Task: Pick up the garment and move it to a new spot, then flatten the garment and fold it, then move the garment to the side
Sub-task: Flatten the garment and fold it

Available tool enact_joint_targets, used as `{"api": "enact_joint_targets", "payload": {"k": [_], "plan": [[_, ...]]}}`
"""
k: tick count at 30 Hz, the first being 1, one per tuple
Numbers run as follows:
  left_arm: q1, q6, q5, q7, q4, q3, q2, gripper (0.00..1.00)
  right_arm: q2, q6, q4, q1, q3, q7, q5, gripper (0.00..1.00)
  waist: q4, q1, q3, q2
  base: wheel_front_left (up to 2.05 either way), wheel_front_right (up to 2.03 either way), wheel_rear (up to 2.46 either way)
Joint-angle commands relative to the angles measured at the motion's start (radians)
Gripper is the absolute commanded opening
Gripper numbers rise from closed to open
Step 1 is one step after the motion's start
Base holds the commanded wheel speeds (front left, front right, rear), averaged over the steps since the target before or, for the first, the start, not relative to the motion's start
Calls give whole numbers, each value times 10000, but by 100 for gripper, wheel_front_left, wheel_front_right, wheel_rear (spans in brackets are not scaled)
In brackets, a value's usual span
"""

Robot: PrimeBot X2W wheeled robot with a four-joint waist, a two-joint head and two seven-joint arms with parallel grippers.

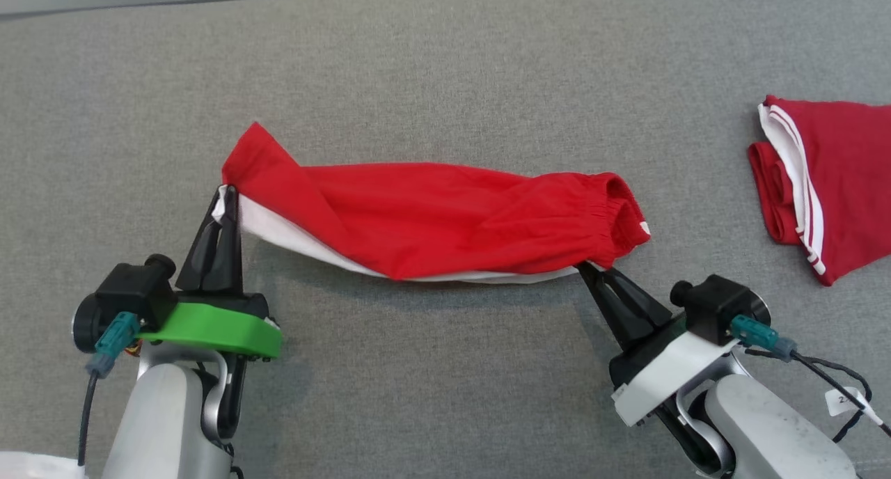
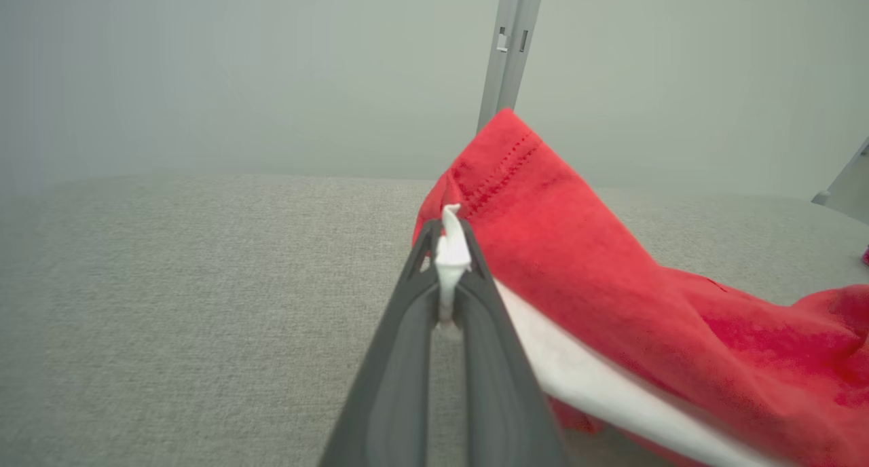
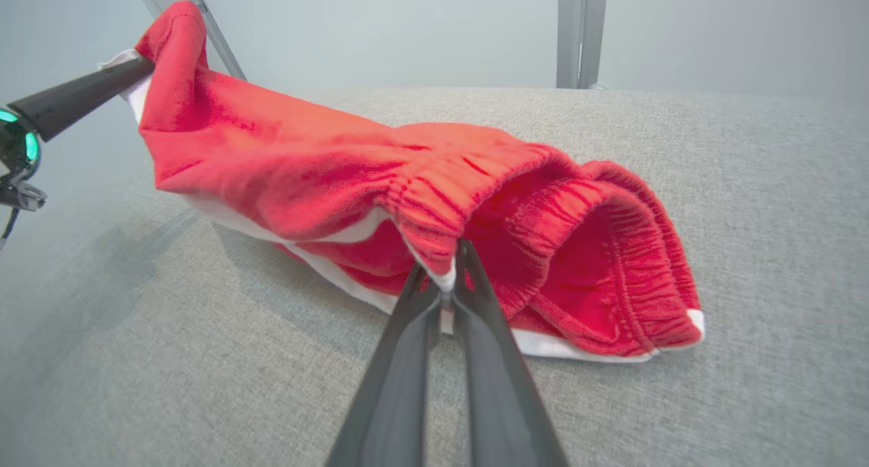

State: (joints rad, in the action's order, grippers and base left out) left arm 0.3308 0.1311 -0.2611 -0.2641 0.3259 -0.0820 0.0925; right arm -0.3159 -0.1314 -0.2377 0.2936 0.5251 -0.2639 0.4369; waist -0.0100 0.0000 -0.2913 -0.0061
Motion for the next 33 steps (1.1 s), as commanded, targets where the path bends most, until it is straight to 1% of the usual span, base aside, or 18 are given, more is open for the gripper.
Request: {"api": "enact_joint_targets", "payload": {"k": [1, 3, 5, 10, 12, 15, 19, 20, 22, 26, 28, 30, 32, 33], "plan": [[-205, -13, 52, 1, -274, 131, 119, 0, -218, 16, 213, 65, 161, -5, 494, 0, 136, 0, 926, 61, 0, 0, 0], [-338, -12, 109, 3, -629, 227, 293, 0, -566, 16, 628, 305, 407, -5, 1350, 0, 180, 0, 1395, 61, 0, 0, 0], [-365, -12, 107, 3, -777, 235, 536, 0, -1101, 15, 971, 567, 776, -5, 2050, 0, 228, 0, 1819, 61, 0, 0, 0], [128, -12, -270, 3, -496, 22, 1148, 0, -1974, 13, 1631, 1372, 1387, 122, 3747, 0, 319, 0, 2657, 61, 0, 0, 0], [382, -14, -447, 3, -373, -78, 1362, 0, -2143, 15, 1749, 1654, 1525, 119, 4212, 0, 331, 0, 2843, 61, 0, 0, 0], [849, -14, -914, 38, -107, -372, 1647, 0, -2226, 15, 1998, 2045, 1538, 81, 4881, 0, 351, 0, 2979, 61, 0, 0, 0], [1639, -15, -1575, 730, -262, -458, 2100, 0, -2462, 15, 2411, 2445, 1555, 82, 5407, 0, 398, 0, 3004, 61, 0, 0, 0], [1639, -15, -1575, 730, -262, -458, 2100, 0, -2462, 15, 2411, 2445, 1555, 82, 5407, 0, 398, 0, 3004, 61, 0, 0, 0], [1899, -25, -1770, 1305, -333, -339, 2296, 0, -2587, 16, 2564, 2634, 1518, 221, 5627, 0, 424, 0, 2869, 61, 0, 0, 0], [2549, -364, -2002, 2654, -152, -179, 2663, 0, -2742, 19, 2491, 3149, 1644, 840, 5776, 0, 448, 0, 2105, 61, 0, 0, 0], [2783, -408, -2202, 3328, 102, -230, 2624, 0, -2654, 19, 2266, 3567, 1733, 1164, 5805, 0, 454, 0, 1569, 61, 0, 0, 0], [3274, -464, -2471, 3810, 358, -188, 2441, 0, -2493, 19, 1965, 4110, 1824, 1458, 5825, 0, 469, 0, 940, 61, 0, 0, 0], [3910, -523, -2829, 4086, 693, -75, 2202, 0, -2457, 18, 1539, 4932, 2029, 1734, 5412, 0, 481, 0, 302, 61, 0, 0, 0], [4310, -556, -2796, 4210, 878, -85, 2185, 0, -2333, 18, 1301, 5418, 2023, 1765, 5310, 0, 476, 0, -48, 61, 0, 0, 0]]}}
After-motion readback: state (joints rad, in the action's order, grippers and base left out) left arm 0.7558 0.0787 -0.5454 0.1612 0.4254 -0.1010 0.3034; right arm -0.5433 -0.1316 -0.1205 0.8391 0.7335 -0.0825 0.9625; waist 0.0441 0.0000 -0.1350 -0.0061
